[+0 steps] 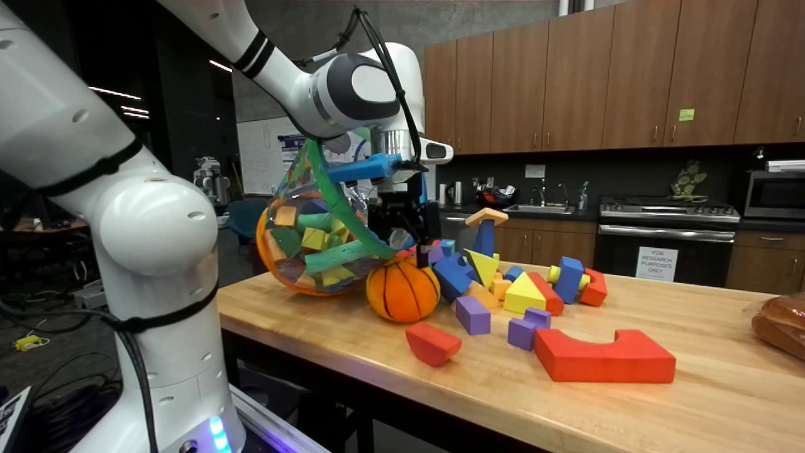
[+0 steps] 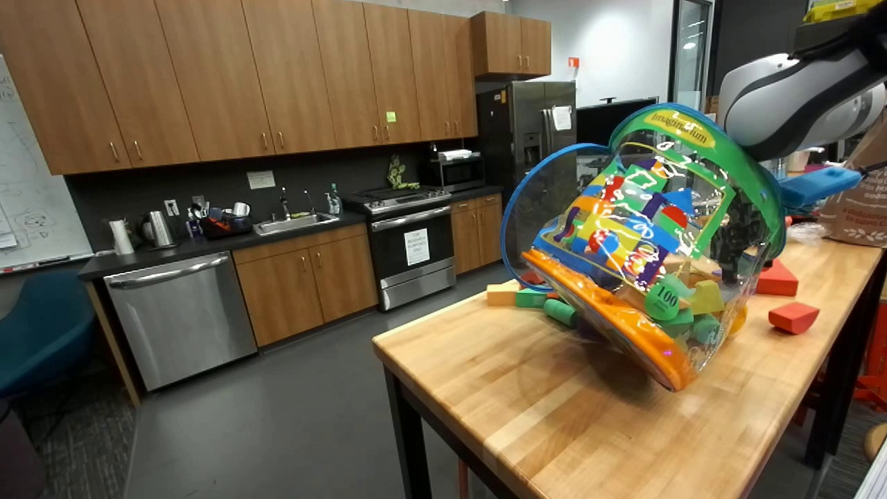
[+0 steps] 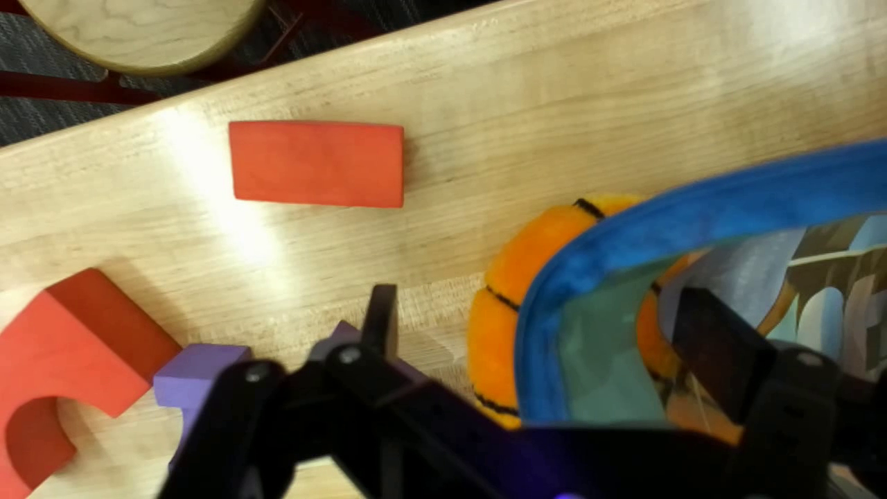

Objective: Pick up the piece with orange, yellow and blue blocks and put it in the clear bag

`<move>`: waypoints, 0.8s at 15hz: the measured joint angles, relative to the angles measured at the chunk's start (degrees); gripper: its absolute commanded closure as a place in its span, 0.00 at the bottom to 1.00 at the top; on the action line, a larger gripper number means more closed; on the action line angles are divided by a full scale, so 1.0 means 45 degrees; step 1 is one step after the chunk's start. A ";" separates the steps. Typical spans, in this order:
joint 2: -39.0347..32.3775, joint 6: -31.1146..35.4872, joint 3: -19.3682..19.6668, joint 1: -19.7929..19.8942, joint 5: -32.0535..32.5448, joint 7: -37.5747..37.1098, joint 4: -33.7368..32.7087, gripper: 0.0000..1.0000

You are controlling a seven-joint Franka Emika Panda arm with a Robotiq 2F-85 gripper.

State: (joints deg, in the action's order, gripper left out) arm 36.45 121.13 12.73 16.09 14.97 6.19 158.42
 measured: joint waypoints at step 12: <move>0.0630 -0.0286 -0.0188 -0.0037 0.0000 0.0056 -0.0470 0.00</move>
State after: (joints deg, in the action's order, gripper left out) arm 39.28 119.84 11.88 15.93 14.97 6.45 156.31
